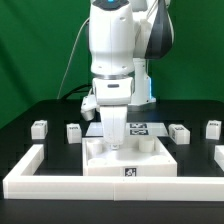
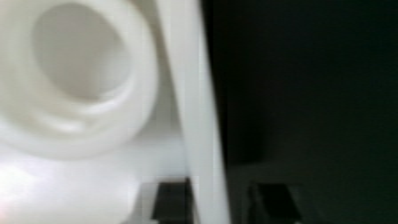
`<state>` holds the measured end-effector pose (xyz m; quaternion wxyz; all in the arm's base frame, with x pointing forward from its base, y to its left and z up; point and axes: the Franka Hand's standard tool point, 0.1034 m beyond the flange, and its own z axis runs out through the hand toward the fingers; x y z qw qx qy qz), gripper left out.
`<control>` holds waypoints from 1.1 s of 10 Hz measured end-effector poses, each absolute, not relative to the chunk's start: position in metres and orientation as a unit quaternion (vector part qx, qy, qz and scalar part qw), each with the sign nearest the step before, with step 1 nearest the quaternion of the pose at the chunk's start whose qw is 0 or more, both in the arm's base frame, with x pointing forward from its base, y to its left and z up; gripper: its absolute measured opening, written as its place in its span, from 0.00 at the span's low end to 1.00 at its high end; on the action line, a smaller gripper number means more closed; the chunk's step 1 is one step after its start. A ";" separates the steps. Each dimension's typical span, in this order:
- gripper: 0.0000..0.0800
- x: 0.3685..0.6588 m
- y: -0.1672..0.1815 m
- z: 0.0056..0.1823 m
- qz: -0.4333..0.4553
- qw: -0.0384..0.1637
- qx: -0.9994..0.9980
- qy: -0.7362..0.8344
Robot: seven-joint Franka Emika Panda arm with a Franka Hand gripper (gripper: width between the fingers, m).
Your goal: Assemble one leg
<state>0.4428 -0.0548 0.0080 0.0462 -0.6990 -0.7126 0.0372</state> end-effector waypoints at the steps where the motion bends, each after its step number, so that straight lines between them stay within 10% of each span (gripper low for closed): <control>1: 0.09 0.444 -0.055 0.008 0.036 0.045 -0.699 -0.713; 11: 0.09 0.445 -0.001 0.008 0.020 0.041 -0.712 -0.701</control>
Offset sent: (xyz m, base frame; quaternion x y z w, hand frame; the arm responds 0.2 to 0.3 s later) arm 0.0000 0.0000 0.0000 0.0000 0.0000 0.0000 1.0000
